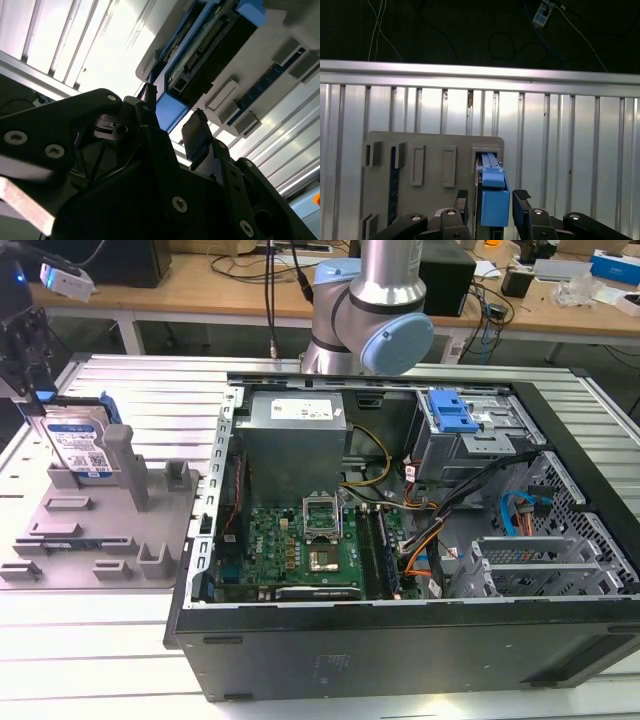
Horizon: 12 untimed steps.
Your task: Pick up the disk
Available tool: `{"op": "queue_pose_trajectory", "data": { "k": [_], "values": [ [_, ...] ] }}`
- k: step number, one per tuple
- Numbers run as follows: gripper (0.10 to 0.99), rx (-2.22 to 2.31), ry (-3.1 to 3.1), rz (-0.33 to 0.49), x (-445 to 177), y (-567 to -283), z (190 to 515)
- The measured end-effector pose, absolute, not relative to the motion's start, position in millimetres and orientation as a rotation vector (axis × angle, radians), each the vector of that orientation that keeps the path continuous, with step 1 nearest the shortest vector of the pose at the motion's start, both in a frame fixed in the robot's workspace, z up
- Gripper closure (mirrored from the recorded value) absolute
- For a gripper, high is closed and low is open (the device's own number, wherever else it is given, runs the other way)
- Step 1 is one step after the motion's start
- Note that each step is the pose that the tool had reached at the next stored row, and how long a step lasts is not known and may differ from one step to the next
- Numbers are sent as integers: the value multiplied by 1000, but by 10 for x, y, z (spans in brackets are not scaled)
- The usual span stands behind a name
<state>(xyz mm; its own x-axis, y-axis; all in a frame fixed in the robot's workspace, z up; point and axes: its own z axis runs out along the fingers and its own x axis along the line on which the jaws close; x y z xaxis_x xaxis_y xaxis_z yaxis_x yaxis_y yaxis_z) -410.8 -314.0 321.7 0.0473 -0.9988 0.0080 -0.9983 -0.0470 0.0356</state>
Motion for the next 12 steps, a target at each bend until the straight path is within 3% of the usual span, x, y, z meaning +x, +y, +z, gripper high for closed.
{"op": "queue_pose_trajectory", "data": {
  "k": [12],
  "values": [
    [604,2251,-2146,-29,-4094,-3140,3146]
  ]
}}
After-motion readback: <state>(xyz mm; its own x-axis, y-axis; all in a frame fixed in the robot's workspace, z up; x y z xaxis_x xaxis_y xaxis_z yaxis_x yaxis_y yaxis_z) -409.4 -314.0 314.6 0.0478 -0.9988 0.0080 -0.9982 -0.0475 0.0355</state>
